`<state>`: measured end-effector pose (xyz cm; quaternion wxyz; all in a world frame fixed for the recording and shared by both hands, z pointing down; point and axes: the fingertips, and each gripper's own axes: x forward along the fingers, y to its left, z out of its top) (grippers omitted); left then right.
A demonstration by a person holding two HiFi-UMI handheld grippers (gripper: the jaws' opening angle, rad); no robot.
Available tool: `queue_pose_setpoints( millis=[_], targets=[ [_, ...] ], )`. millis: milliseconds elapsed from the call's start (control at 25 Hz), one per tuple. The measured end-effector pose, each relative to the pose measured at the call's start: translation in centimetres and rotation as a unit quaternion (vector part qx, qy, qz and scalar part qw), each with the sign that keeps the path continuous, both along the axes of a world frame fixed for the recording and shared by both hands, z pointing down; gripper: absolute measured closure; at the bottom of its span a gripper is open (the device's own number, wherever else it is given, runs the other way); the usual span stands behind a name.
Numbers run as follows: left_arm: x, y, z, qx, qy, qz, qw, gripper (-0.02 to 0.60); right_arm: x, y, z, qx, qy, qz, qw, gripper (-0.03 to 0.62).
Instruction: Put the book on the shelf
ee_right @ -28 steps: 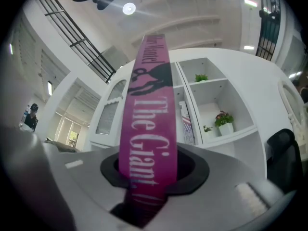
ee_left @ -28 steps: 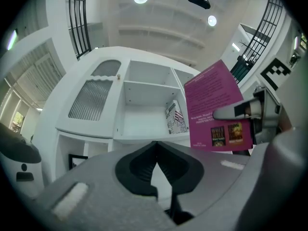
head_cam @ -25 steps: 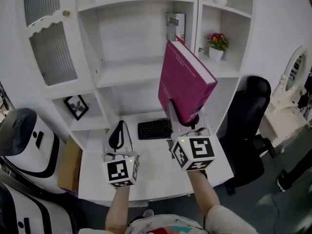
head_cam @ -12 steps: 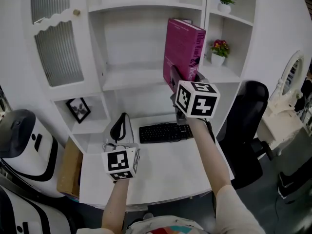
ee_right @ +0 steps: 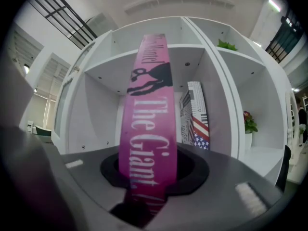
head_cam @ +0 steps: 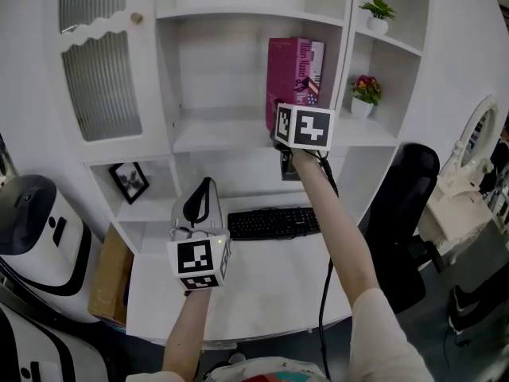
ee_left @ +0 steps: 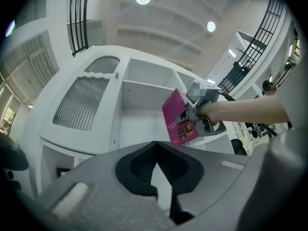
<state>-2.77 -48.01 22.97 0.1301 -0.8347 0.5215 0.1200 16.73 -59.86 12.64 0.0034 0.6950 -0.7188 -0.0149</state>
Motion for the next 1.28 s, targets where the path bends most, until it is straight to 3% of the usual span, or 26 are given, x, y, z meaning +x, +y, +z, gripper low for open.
queue_pose_setpoints(
  millis=[760,1280],
  targets=[
    [-2.1,-4.2,2.1,-0.020,-0.010,-0.022,0.9995,0.578,0.7,-10.3,1.4,-0.031,0.002,0.036,0.999,0.462],
    [-3.0,-7.9,5.4,-0.064,-0.013,-0.031,0.9974,0.578,1.4,-14.9,1.6,-0.042,-0.010,0.041,0.998,0.464]
  ],
)
